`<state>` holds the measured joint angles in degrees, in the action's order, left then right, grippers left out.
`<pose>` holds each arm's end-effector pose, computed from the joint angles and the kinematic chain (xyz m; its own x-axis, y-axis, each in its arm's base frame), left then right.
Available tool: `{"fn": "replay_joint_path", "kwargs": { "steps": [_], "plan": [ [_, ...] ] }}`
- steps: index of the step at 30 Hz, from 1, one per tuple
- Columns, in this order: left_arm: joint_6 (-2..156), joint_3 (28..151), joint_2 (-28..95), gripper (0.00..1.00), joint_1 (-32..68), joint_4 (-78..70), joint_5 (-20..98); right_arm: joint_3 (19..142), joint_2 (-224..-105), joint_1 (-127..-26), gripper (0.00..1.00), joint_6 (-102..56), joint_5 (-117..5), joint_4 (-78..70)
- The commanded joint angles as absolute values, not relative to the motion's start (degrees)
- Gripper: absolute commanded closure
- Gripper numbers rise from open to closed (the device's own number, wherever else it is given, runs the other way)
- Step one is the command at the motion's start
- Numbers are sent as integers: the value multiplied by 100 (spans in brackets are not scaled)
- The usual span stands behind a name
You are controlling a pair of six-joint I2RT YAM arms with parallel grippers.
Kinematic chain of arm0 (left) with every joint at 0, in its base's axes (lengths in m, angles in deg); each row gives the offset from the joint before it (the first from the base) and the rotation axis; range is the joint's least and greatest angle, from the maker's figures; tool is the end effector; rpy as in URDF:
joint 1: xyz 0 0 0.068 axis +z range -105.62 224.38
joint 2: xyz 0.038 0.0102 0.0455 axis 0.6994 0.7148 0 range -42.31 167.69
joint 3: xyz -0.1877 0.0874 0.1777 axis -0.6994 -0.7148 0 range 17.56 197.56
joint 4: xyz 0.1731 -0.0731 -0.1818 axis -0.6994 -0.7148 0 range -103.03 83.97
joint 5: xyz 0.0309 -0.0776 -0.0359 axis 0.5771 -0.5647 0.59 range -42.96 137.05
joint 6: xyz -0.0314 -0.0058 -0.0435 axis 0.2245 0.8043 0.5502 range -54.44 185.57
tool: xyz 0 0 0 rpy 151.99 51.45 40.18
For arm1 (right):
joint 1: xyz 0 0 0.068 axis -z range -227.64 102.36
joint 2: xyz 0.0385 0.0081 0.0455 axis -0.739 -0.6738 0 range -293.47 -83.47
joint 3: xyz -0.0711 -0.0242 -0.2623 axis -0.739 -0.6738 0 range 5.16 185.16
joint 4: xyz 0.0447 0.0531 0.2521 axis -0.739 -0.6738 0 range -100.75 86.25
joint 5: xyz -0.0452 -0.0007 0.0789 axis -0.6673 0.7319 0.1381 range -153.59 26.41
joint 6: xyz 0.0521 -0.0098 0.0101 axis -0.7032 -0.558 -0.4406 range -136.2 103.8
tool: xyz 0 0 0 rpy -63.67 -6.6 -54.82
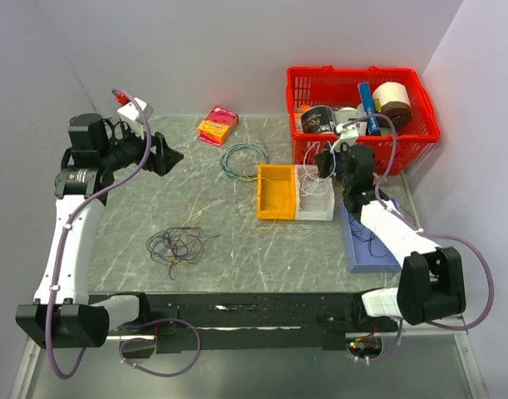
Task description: Untangle the cables
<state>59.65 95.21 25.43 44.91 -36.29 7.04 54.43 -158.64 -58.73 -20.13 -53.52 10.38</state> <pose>0.2462 -0.0206 0.4238 -0.2846 0.0763 -0.9556 0.6282 0.7678 -0.1258 0.2989 0.0649 0.2934 -0.2241 0.0248 -0.9743 -0.3427 0.9338 0.1026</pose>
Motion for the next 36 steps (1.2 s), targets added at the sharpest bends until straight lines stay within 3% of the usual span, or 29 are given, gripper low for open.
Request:
{"fn": "replay_joint_path", "kwargs": {
  "steps": [1,6,15,17,18,19,21,27,36],
  "plan": [
    [5765,9534,2536,9,4481,-3582,802,5306,-16037,-5801,100,-1428,-5454,2436],
    [5739,9587,2589,9,4482,-3626,767,5165,-16326,-5749,100,-944,-5199,3176],
    [5677,9622,2685,9,4481,-3644,785,5165,-16468,-5696,100,-434,-5110,2474],
    [5686,9622,2712,9,4482,-3626,767,5331,-16520,-5696,90,-268,-5259,1947],
    [5686,9631,2712,9,4473,-3617,758,5428,-16555,-5696,68,-206,-5434,1719],
    [5686,9631,2721,9,4481,-3617,741,5672,-16582,-5705,57,-153,-5497,1134],
    [5669,9648,2729,9,4473,-3617,749,5920,-16670,-5687,47,-21,-5672,542],
    [5599,9684,2756,9,4473,-3670,741,6290,-16521,-5626,38,181,-6007,-673],
    [5625,9605,2756,9,4473,-3609,697,6650,-16029,-5564,37,-117,-5833,-1675]
  ]
}}
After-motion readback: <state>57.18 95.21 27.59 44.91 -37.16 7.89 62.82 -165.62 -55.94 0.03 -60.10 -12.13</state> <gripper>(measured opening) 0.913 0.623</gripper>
